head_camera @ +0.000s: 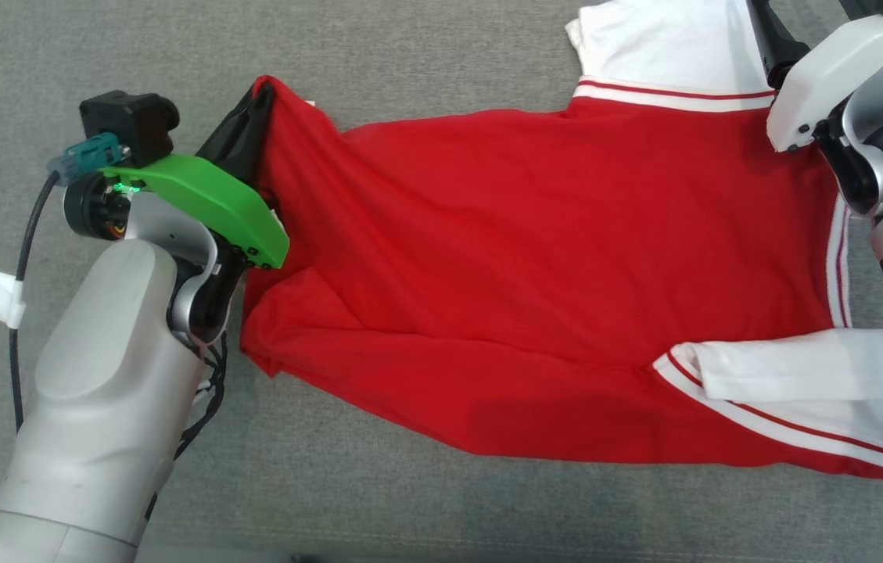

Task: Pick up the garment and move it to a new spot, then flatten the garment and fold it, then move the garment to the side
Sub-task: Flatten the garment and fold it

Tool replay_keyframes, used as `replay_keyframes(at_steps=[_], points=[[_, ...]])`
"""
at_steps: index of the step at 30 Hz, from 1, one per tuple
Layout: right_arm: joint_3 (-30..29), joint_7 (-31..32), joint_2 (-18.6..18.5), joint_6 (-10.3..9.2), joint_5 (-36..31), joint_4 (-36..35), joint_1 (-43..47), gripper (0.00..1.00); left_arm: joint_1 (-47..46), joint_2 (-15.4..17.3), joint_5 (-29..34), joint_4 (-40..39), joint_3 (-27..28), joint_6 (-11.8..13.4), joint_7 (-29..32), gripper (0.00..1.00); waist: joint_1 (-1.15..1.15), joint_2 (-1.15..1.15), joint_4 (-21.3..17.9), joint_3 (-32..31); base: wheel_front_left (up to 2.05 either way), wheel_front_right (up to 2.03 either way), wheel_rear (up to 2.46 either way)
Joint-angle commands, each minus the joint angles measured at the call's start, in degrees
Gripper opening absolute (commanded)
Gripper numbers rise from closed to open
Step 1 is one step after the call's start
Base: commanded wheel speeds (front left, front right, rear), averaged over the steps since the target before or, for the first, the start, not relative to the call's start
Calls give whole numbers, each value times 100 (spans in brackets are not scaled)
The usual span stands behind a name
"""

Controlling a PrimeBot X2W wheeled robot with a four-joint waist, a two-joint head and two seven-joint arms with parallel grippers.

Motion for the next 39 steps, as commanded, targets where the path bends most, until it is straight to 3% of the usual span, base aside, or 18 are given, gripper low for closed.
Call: replay_keyframes(at_steps=[1, 9, 10, 11, 12, 13, 24, 33, 39], points=[[171, 70, -101, -2, 85, 198, -191, 100, -158, -45, -62, 40, -99, -15, -84, 0, -1, 0, 422, 347, 0, 0, 0], [1041, 345, -286, -2, 491, 958, -701, 100, -407, -50, -235, 258, -543, -15, -380, 0, -1, 0, 563, 444, 0, 0, 0], [1116, 331, -301, -2, 558, 997, -741, 49, -425, -34, -261, 287, -584, -15, -412, 0, -1, 0, 558, 441, 0, 0, 0], [1193, 307, -335, -2, 618, 1035, -786, 13, -442, -16, -292, 309, -631, -14, -437, 0, -1, 0, 551, 430, 0, 0, 0], [1258, 340, -353, -2, 718, 1076, -805, 13, -456, 5, -313, 328, -676, -14, -467, 0, -1, 0, 539, 415, 0, 0, 0], [1324, 343, -393, -2, 773, 1090, -839, 0, -471, 32, -333, 348, -707, -14, -493, 0, -1, 0, 524, 404, 0, 0, 0], [1348, -269, -700, -6, 1692, 697, -982, 0, -508, 328, -486, 403, -764, -5, -770, 0, -1, 0, 201, 122, 0, 0, 0], [1458, -507, -1022, -5, 2506, -257, -562, 0, -230, 635, -658, 20, -664, 3, -835, 0, -1, 0, -127, -206, 0, 0, 0], [1411, -831, -1235, -4, 2966, -1181, 135, 0, 299, 881, -832, -569, -522, 142, -896, 0, -1, 0, -306, -372, 0, 0, 0]])
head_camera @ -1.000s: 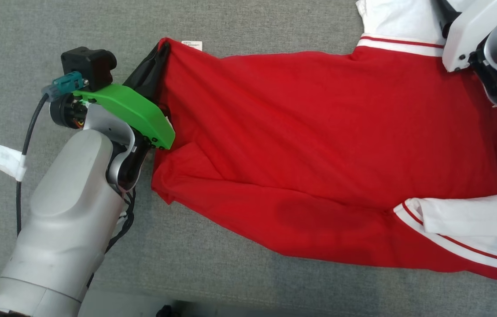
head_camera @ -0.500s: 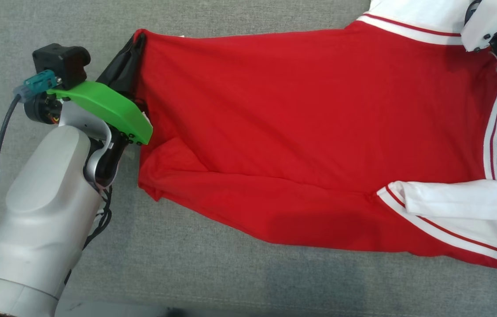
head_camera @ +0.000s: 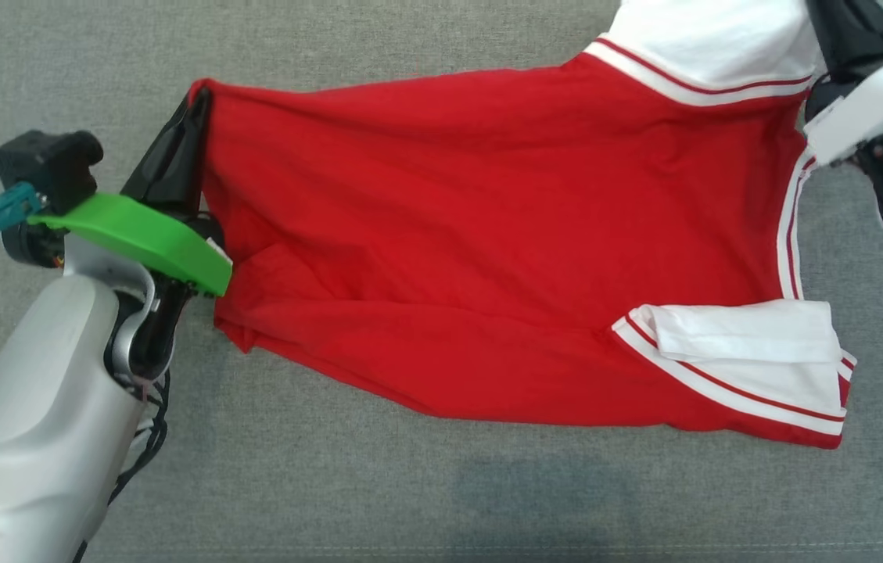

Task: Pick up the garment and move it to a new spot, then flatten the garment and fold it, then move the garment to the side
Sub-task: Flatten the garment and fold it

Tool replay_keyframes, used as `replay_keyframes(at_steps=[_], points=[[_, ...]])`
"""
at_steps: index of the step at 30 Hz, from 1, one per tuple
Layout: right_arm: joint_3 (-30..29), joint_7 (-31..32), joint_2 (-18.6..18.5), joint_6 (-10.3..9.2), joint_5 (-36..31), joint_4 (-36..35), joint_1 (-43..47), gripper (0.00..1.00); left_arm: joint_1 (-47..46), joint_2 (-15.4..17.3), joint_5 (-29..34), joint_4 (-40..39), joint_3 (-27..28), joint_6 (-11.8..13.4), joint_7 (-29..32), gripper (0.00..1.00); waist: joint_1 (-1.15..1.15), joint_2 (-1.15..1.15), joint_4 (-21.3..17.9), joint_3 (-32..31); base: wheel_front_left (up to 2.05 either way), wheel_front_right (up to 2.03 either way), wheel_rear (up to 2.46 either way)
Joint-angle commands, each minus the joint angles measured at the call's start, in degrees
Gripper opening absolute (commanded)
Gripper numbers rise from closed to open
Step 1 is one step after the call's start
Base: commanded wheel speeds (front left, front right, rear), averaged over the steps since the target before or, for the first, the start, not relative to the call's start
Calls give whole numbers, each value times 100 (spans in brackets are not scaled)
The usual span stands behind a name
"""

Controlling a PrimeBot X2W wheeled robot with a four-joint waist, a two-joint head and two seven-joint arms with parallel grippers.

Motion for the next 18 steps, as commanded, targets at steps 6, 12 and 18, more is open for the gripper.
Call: replay_keyframes(at_steps=[6, 12, 18], points=[[-230, -365, -171, -5, 394, -1169, 1313, 0, 912, 319, -292, -830, 199, 278, -34, 0, 0, 0, -279, -232, 0, 0, 0], [-818, -606, 70, -4, 537, -2142, 3060, 0, 1918, 532, -576, -1659, 376, 671, -20, 0, 0, 0, -454, -326, 0, 0, 0], [-1120, -633, 412, -4, 414, -2424, 4081, 0, 2551, 554, -850, -1946, 418, 869, 71, 0, 0, 0, -554, -391, 0, 0, 0]])
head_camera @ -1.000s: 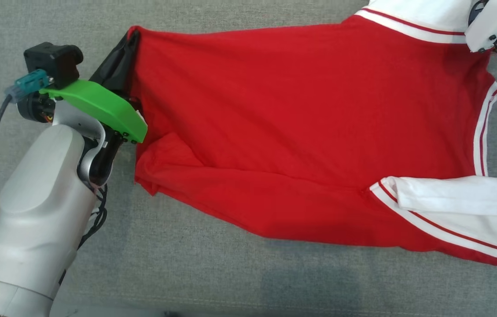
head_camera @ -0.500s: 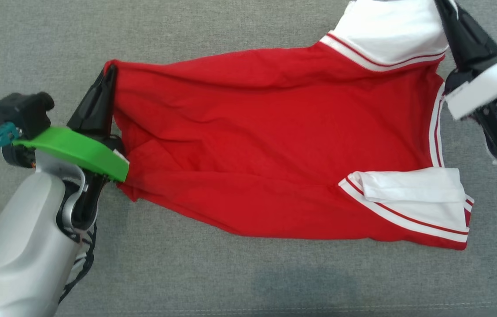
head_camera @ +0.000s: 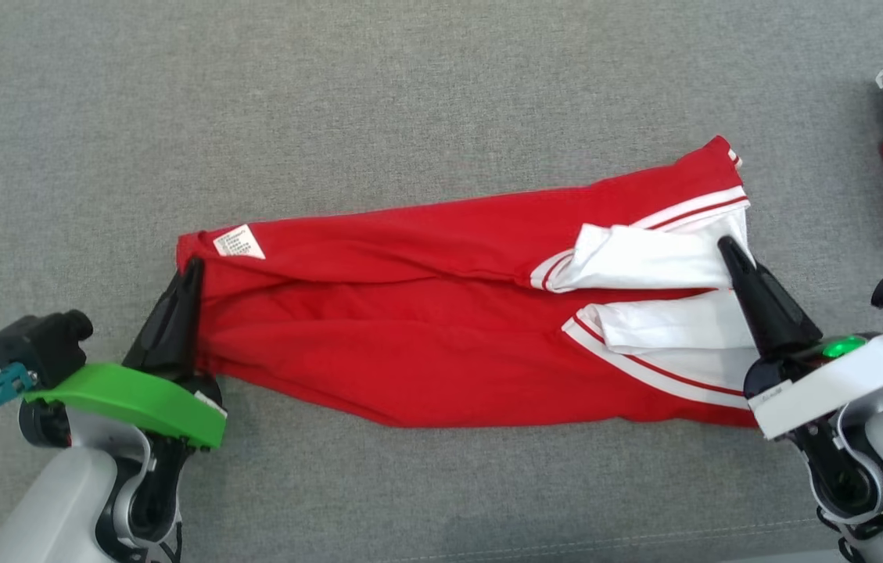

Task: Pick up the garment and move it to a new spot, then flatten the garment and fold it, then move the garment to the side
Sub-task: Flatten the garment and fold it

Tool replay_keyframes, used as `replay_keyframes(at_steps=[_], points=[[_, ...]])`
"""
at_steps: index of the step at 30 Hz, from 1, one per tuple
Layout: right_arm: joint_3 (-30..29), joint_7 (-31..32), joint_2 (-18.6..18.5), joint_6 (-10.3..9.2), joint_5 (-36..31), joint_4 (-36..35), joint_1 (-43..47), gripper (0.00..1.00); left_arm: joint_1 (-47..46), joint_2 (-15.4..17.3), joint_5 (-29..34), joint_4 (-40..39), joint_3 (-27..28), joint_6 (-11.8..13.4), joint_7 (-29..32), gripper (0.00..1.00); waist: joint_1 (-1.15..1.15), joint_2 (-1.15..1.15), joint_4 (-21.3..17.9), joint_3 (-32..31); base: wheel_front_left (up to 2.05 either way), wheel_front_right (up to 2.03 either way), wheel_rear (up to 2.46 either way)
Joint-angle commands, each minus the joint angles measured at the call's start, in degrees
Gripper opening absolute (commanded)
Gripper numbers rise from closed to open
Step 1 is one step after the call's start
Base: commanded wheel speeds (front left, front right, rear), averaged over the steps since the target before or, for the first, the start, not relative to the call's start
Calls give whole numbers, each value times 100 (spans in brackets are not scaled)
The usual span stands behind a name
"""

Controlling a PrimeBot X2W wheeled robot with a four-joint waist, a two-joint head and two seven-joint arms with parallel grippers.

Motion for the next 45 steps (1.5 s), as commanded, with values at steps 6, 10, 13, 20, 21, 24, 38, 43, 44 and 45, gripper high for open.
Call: replay_keyframes(at_steps=[6, 10, 13, 20, 21, 24, 38, 43, 44, 45], points=[[-286, -19, 375, 0, -436, 251, 450, 100, 315, -47, 140, 130, -18, 264, -136, 100, 0, 0, -24, -105, 0, 0, 0], [-579, -55, 580, 0, -880, 312, 585, 100, 399, -116, 438, 86, -7, 443, -366, 100, 0, 0, -29, -190, 0, 0, 0], [-1042, -83, 838, 0, -1488, 220, 699, 100, 504, -209, 813, -89, 129, 626, -507, 100, 0, 0, -38, -289, 0, 0, 0], [-2092, -92, 1501, 0, -2951, -231, 842, 100, 725, -661, 1911, -961, 998, 831, -540, 100, 0, 0, -35, -509, 0, 0, 0], [-2163, -92, 1582, 0, -3102, -283, 827, 100, 755, -721, 2094, -1080, 1117, 823, -539, 100, 0, 0, -33, -534, 0, 0, 0], [-2250, -56, 1672, -1, -3474, -335, 810, 100, 817, -888, 2597, -1359, 1485, 733, -539, 100, 0, 0, -37, -628, 0, 0, 0], [-2342, 109, 1852, -1, -4197, -62, 849, 100, 1350, -1068, 3703, -1127, 1835, 317, -541, 100, 0, 0, 57, -783, 0, 0, 0], [-2394, 104, 1821, -1, -4141, 47, 793, 100, 1274, -1164, 3720, -1027, 1880, 213, -542, 100, 0, 0, 137, -785, 0, 0, 0], [-2412, 112, 1805, -1, -4110, 81, 774, 100, 1257, -1180, 3732, -1019, 1894, 190, -541, 100, 0, 0, 147, -790, 0, 0, 0], [-2424, 114, 1786, -1, -4078, 106, 753, 100, 1249, -1194, 3756, -1013, 1903, 173, -542, 100, 0, 0, 156, -791, 0, 0, 0]])
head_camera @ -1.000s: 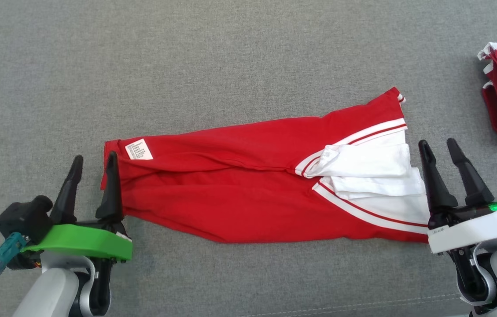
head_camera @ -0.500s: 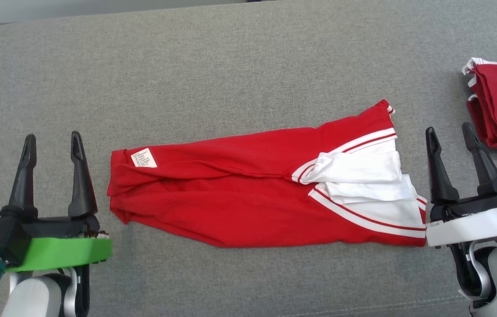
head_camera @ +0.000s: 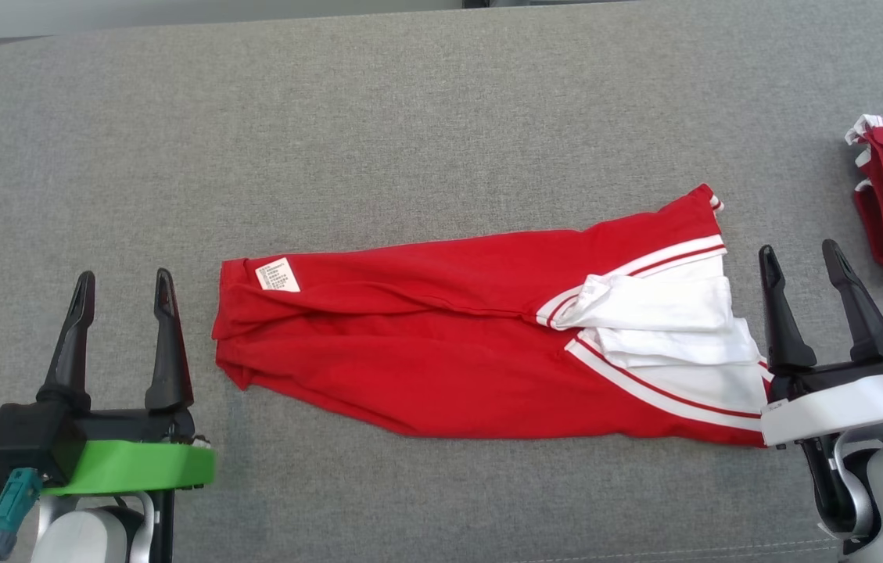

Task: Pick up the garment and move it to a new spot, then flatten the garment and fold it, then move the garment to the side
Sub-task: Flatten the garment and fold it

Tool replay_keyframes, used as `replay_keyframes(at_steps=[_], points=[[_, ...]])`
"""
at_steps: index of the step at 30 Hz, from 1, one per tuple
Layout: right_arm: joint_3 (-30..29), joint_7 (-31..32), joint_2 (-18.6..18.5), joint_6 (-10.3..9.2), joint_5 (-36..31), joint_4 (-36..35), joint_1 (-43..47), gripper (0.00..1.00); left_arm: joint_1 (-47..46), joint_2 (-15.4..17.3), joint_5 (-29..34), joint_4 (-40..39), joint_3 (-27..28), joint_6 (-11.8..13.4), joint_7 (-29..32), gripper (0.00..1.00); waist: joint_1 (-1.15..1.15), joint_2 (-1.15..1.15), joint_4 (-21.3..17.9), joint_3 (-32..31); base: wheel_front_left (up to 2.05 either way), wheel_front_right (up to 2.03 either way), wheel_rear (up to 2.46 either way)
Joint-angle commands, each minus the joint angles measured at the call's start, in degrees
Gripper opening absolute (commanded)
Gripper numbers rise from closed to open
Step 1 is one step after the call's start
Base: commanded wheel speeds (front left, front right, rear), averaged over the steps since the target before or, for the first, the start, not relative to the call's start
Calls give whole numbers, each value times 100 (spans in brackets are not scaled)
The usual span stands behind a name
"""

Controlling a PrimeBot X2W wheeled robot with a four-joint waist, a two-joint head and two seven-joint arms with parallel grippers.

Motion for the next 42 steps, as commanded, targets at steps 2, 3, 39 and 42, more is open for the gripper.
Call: replay_keyframes(at_steps=[2, 3, 39, 42], points=[[2, 5, -124, -2, 126, 90, -73, 100, -64, -58, 43, 25, 34, -73, -19, 100, 0, 0, 33, 8, 0, 0, 0], [-10, -1, -175, -2, 151, 131, -85, 100, -90, -70, 47, 26, 44, -100, -19, 100, 0, 0, 47, 25, 0, 0, 0], [557, -195, -716, -6, 1794, 2146, -489, 0, -412, -396, 394, 129, 431, -532, -18, 100, 0, 0, -40, 374, 0, 0, 0], [199, -197, -854, -6, 1728, 2016, -335, 0, -403, -402, 410, 131, 440, -549, -18, 100, 0, 0, -72, 374, 0, 0, 0]])
